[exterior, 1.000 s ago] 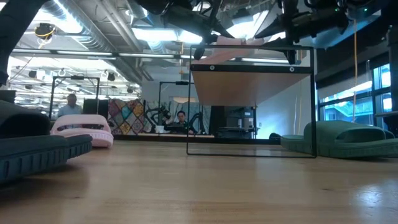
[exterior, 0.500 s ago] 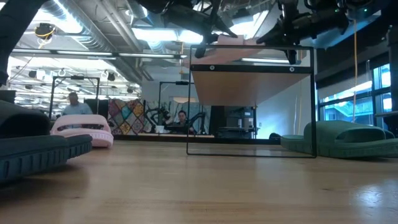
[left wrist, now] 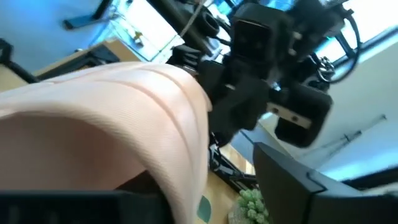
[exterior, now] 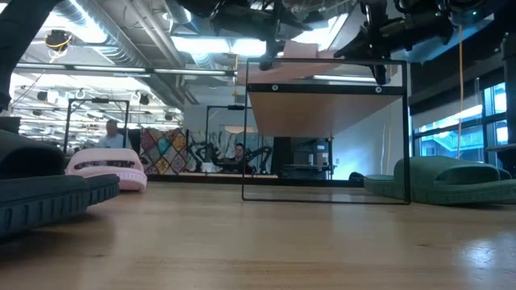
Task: Pick and place slides into the shelf
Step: Put the right pink slide on the shelf
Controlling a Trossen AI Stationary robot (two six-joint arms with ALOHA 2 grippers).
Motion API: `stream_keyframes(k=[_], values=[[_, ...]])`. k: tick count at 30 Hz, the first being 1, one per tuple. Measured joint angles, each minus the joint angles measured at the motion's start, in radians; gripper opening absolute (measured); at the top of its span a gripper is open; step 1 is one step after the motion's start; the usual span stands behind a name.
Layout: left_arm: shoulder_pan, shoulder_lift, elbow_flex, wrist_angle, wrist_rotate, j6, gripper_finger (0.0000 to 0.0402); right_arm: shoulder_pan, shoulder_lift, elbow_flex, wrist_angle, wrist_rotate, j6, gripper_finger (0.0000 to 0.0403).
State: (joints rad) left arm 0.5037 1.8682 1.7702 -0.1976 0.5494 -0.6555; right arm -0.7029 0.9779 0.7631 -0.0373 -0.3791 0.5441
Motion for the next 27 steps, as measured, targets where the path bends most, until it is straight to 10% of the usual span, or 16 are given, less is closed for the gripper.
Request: stream_keyframes(k=[27], values=[[0.020, -0.112, 0.000, -0.392, -0.023, 0.224, 0.0197, -0.129, -0.016, 0.000, -0.063, -0.146, 0.052, 0.0047]])
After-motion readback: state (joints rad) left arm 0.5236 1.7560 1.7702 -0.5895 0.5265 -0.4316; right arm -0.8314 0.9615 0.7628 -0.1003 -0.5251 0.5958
